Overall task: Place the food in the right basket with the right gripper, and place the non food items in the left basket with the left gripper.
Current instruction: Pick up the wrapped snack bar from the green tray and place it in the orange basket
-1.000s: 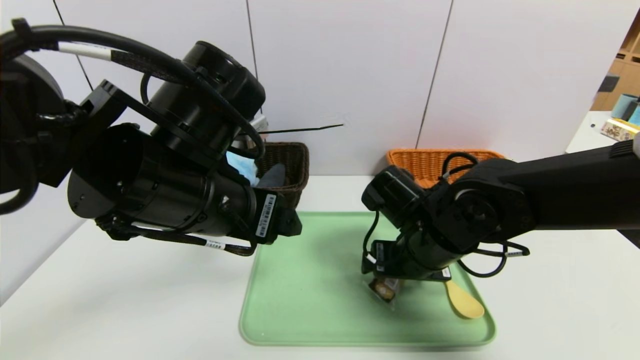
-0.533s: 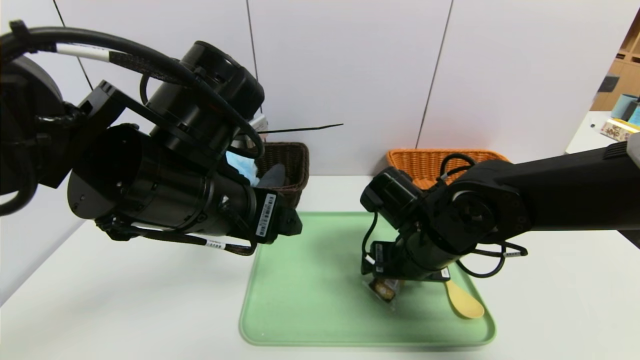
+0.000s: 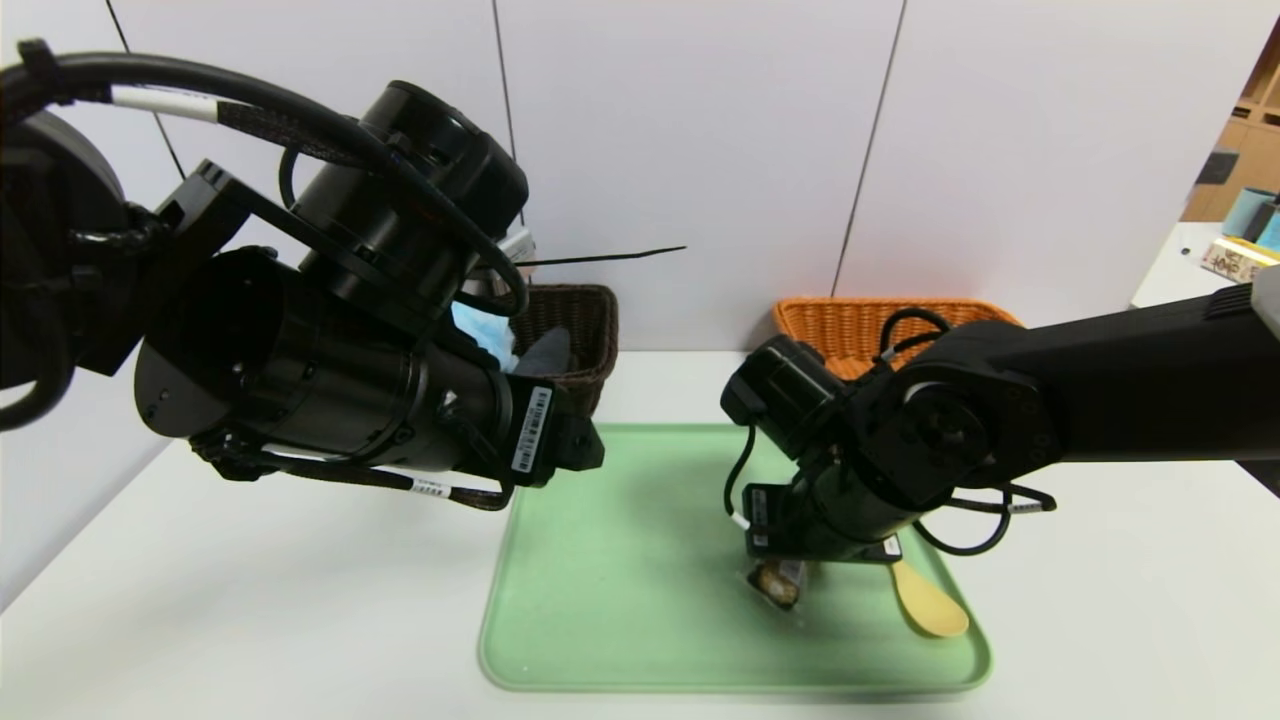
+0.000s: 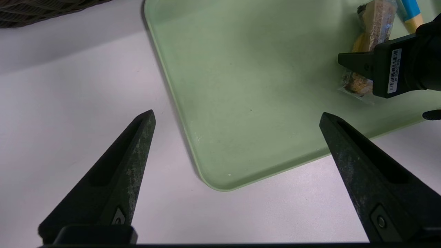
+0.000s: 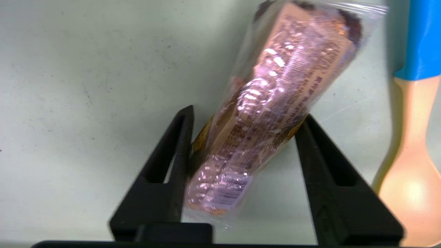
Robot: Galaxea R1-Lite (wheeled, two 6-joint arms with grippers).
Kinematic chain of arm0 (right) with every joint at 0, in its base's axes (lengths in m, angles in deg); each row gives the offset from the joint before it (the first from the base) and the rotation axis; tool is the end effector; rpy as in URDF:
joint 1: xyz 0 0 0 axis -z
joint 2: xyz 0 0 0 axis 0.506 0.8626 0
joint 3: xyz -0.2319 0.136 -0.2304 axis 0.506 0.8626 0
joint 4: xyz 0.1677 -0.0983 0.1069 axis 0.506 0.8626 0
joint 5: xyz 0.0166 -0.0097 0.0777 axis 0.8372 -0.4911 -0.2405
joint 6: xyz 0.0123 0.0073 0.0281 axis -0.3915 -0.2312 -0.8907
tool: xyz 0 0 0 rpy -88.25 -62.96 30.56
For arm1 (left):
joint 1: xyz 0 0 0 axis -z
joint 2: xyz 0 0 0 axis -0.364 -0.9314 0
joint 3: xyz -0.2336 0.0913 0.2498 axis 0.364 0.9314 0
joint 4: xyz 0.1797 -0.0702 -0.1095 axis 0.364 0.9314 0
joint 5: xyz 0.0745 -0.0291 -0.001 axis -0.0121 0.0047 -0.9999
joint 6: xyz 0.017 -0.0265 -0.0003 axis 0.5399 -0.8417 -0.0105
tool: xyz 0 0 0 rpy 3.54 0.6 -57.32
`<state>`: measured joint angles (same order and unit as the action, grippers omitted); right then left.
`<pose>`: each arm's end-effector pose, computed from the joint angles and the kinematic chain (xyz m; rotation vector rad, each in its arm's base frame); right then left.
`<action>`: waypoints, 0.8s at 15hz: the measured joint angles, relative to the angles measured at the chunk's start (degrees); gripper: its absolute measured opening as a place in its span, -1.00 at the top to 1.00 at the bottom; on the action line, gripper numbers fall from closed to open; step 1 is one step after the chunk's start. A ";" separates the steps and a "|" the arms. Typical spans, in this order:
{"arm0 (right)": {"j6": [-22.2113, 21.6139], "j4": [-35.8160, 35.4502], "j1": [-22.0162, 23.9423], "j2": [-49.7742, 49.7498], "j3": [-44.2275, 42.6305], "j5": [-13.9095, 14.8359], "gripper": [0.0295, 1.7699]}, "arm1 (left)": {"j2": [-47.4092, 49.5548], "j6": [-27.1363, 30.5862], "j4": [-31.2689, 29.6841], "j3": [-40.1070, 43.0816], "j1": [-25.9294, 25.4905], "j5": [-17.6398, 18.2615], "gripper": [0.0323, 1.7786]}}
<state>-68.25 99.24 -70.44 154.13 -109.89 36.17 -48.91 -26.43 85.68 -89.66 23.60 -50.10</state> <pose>0.3090 0.2507 0.1633 0.0642 1.1266 0.0496 0.2308 -0.2194 0.3172 0.0303 0.7817 -0.3599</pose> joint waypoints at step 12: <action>-0.09 -1.05 0.35 -4.61 -0.98 1.44 0.83 | 0.49 0.30 0.00 -0.50 0.06 0.07 -0.90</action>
<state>-68.33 98.19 -70.09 149.52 -110.87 37.61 -48.42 -26.12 85.68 -90.16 23.66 -50.03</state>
